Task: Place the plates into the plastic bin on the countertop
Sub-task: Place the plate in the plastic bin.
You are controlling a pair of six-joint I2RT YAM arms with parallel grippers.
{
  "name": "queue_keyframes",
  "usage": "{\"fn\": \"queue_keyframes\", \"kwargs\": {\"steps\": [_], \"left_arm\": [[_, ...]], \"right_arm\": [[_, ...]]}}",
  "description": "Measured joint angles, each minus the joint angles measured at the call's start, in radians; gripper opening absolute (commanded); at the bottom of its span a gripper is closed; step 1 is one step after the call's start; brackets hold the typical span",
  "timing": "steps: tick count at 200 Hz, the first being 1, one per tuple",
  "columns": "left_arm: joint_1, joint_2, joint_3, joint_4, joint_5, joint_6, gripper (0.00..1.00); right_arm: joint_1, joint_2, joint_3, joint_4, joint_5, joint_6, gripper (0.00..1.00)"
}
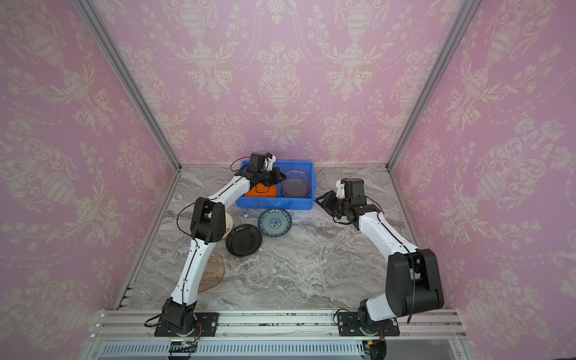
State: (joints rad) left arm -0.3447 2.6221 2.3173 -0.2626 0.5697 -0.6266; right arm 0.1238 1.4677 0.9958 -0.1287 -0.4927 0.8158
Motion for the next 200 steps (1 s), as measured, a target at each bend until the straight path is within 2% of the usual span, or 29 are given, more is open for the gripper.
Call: {"fn": "queue_keyframes", "kwargs": {"steps": [60, 72, 101, 121, 172, 200], "left_arm": [[-0.011, 0.044, 0.043, -0.051, -0.008, 0.001, 0.0], [-0.012, 0.045, 0.043, -0.058, -0.012, 0.001, 0.05], [-0.012, 0.045, 0.044, -0.07, -0.023, 0.007, 0.28], [-0.012, 0.045, 0.047, -0.073, -0.026, 0.011, 0.39], [-0.013, 0.045, 0.063, -0.078, -0.026, 0.02, 0.52], [-0.014, 0.045, 0.065, -0.08, -0.027, 0.036, 0.67]], "right_arm": [[0.0, 0.001, 0.0, -0.007, 0.0, 0.0, 0.37], [0.0, 0.002, 0.0, -0.007, -0.001, 0.0, 0.37], [0.0, 0.002, 0.0, -0.006, -0.003, 0.0, 0.37], [0.0, 0.002, 0.0, -0.002, -0.009, 0.0, 0.37], [0.0, 0.002, 0.0, 0.019, -0.016, 0.0, 0.37], [0.0, 0.002, 0.0, 0.02, -0.017, 0.0, 0.37]]}}
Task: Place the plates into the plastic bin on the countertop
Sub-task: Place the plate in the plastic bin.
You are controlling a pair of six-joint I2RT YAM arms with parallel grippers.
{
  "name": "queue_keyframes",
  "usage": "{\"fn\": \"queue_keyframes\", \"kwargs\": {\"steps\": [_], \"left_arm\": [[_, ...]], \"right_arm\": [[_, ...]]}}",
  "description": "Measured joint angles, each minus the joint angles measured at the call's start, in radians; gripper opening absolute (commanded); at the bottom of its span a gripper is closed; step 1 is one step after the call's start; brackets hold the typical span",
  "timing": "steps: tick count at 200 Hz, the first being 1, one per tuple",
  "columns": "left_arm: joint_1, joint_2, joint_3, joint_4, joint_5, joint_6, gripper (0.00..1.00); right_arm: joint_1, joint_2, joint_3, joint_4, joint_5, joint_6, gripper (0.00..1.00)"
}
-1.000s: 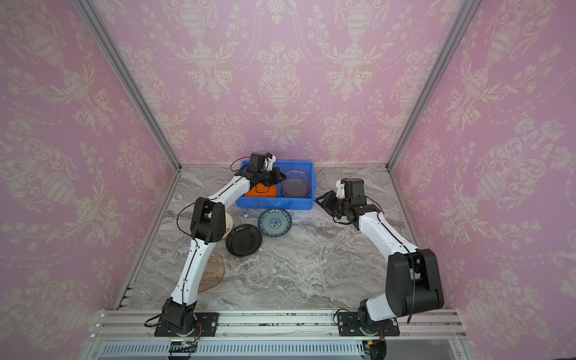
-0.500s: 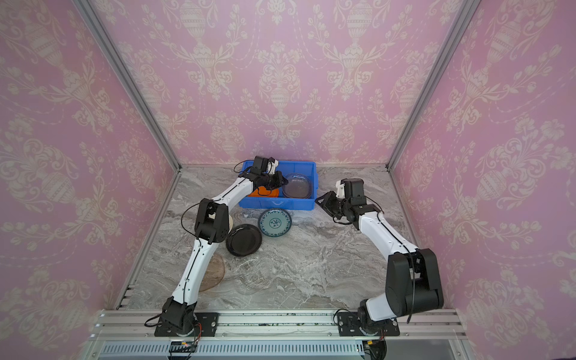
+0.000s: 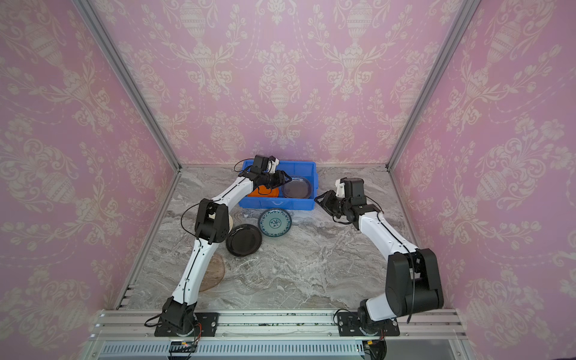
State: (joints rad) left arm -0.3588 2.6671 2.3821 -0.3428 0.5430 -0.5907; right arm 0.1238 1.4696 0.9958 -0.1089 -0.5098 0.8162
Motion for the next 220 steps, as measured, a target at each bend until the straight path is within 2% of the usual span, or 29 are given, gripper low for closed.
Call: {"fn": "queue_keyframes", "kwargs": {"steps": [14, 26, 129, 202, 220], "left_arm": [[-0.002, 0.0, 0.002, -0.004, 0.0, 0.009, 0.79], [-0.004, 0.0, 0.007, -0.005, 0.0, 0.015, 0.84], [-0.006, -0.051, 0.01, -0.023, -0.016, 0.037, 0.94], [-0.013, -0.101, 0.048, -0.052, -0.026, 0.06, 0.95], [-0.018, -0.104, 0.048, -0.06, -0.027, 0.067, 0.95]], "right_arm": [[0.0, 0.0, 0.0, 0.0, 0.0, 0.0, 0.37], [0.0, 0.0, 0.0, 0.0, 0.0, 0.001, 0.38], [0.018, 0.0, 0.0, 0.028, 0.0, 0.024, 0.38], [0.036, 0.026, 0.01, 0.045, -0.004, 0.026, 0.37], [0.037, 0.026, 0.013, 0.046, -0.01, 0.026, 0.35]]}}
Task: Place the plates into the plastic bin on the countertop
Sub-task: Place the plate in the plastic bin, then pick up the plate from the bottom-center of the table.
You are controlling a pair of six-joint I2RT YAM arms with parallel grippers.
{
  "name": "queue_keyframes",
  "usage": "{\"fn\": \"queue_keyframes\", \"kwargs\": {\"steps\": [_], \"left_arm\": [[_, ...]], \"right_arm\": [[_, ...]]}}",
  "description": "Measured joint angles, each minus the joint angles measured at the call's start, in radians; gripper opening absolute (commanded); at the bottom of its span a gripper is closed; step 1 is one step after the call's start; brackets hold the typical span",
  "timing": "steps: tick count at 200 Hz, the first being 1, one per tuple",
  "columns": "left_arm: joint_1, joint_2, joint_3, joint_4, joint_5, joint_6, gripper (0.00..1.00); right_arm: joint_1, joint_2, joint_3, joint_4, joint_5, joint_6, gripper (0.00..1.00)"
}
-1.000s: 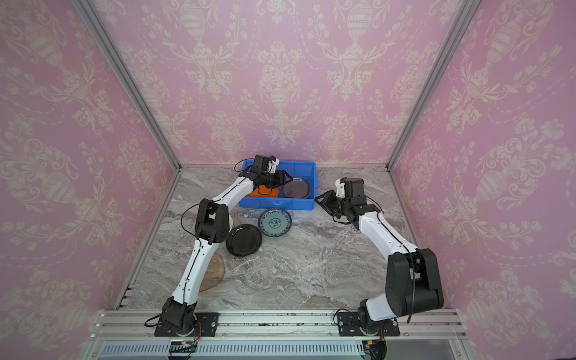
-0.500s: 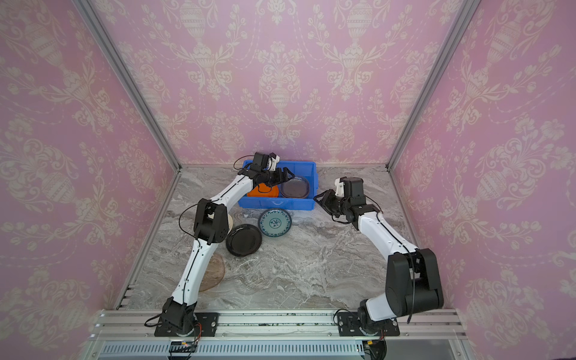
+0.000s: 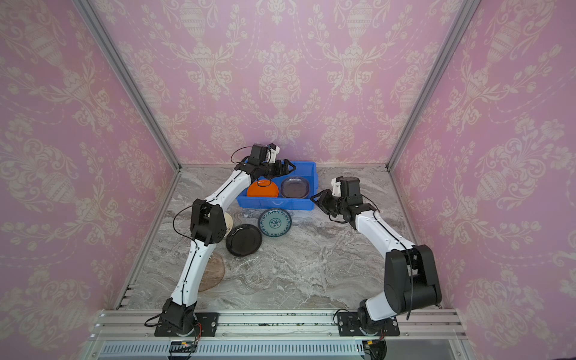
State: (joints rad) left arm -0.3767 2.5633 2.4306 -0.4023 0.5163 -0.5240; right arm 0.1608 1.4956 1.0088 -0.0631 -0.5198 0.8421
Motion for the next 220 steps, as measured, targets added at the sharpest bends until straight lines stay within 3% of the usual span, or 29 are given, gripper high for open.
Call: {"fn": "queue_keyframes", "kwargs": {"steps": [35, 56, 83, 98, 148, 183, 220], "left_arm": [[-0.014, -0.049, -0.063, -0.027, -0.007, 0.029, 0.99], [-0.028, -0.213, -0.299, 0.01, -0.027, 0.048, 0.99], [-0.046, -0.546, -0.716, 0.119, -0.088, 0.06, 0.99], [-0.047, -0.715, -0.88, 0.146, -0.143, 0.068, 0.99], [-0.045, -1.079, -1.188, 0.105, -0.268, 0.094, 0.99], [-0.045, -1.251, -1.454, 0.097, -0.233, 0.046, 0.99], [-0.047, -1.397, -1.651, 0.091, -0.177, -0.045, 0.99]], "right_arm": [[0.027, 0.0, 0.039, -0.035, 0.006, -0.027, 0.35], [0.06, -0.001, 0.064, -0.05, 0.015, -0.057, 0.35], [0.105, -0.007, 0.054, -0.053, 0.018, -0.083, 0.36], [0.138, -0.02, 0.031, -0.046, 0.006, -0.099, 0.37], [0.245, 0.006, -0.014, -0.051, -0.119, -0.158, 0.38], [0.333, 0.056, -0.023, -0.127, -0.141, -0.231, 0.33], [0.435, 0.125, -0.038, -0.176, -0.15, -0.273, 0.36]]}}
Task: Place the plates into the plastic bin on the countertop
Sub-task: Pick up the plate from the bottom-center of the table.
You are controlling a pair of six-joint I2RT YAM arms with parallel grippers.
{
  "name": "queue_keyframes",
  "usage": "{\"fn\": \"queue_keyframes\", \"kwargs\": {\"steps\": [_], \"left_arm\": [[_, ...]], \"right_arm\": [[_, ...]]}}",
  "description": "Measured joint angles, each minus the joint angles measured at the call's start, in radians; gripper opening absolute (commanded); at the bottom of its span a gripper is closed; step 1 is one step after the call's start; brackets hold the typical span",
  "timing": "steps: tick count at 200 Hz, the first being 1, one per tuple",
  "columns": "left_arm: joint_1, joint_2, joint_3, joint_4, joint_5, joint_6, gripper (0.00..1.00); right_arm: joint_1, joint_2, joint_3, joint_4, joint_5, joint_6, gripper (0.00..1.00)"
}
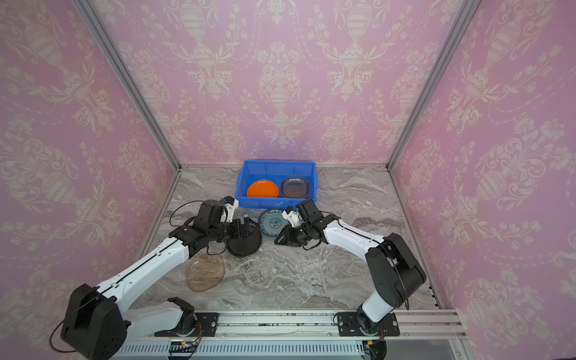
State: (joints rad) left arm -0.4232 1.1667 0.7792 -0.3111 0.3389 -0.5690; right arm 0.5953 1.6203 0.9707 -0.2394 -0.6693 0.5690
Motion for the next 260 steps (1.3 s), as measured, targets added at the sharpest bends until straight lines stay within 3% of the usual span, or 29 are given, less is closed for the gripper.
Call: {"fn": "queue_keyframes", "kwargs": {"steps": [20, 50, 117, 260], "left_arm": [[0.0, -0.084, -0.056, -0.013, 0.012, -0.026, 0.99], [0.0, -0.157, -0.1, -0.032, 0.014, -0.044, 0.99], [0.0, -0.175, -0.189, 0.015, 0.014, -0.111, 0.98], [0.0, -0.122, -0.193, 0.067, 0.014, -0.126, 0.97]], "right_arm": [[0.051, 0.053, 0.001, -0.032, 0.004, -0.032, 0.44], [0.106, 0.128, 0.012, -0.076, 0.006, -0.064, 0.45], [0.123, 0.239, 0.061, -0.077, -0.016, -0.076, 0.4], [0.147, 0.328, 0.11, 0.017, -0.08, -0.061, 0.26]]}}
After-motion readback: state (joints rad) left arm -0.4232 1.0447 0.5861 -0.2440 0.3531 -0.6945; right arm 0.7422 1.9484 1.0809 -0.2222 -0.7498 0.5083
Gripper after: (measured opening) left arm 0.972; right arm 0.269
